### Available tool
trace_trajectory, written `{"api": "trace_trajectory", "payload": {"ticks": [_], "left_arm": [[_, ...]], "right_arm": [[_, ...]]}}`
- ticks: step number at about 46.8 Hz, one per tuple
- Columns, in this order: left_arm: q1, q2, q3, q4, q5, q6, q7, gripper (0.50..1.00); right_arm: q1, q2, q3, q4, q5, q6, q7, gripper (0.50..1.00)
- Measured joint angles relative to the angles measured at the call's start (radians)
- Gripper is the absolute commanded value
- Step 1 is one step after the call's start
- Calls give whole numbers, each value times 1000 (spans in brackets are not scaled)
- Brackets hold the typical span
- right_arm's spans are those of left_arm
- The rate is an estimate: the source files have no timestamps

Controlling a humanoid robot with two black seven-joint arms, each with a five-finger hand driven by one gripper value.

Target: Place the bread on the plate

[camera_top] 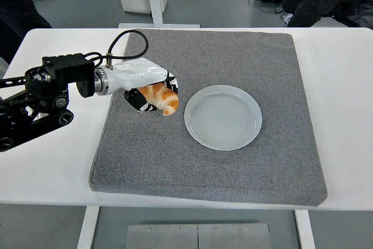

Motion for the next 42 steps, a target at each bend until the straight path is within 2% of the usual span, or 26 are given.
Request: {"api": "trace_trajectory", "payload": {"ticks": [6,14,32,42], "left_arm": [[-127,1,2,37,-58,-9,1,500],[-253,10,3,71,-111,-64,-1,500],[-279,15,1,73,-138,-78,0,500],[-281,-10,2,74,-138,-80,6,500]], "right_arm": [[3,0,1,-1,0,0,0,1000],[4,0,3,7,0,0,0,1000],[4,0,3,7,1,1,0,1000],[4,0,3,7,1,1,0,1000]]}}
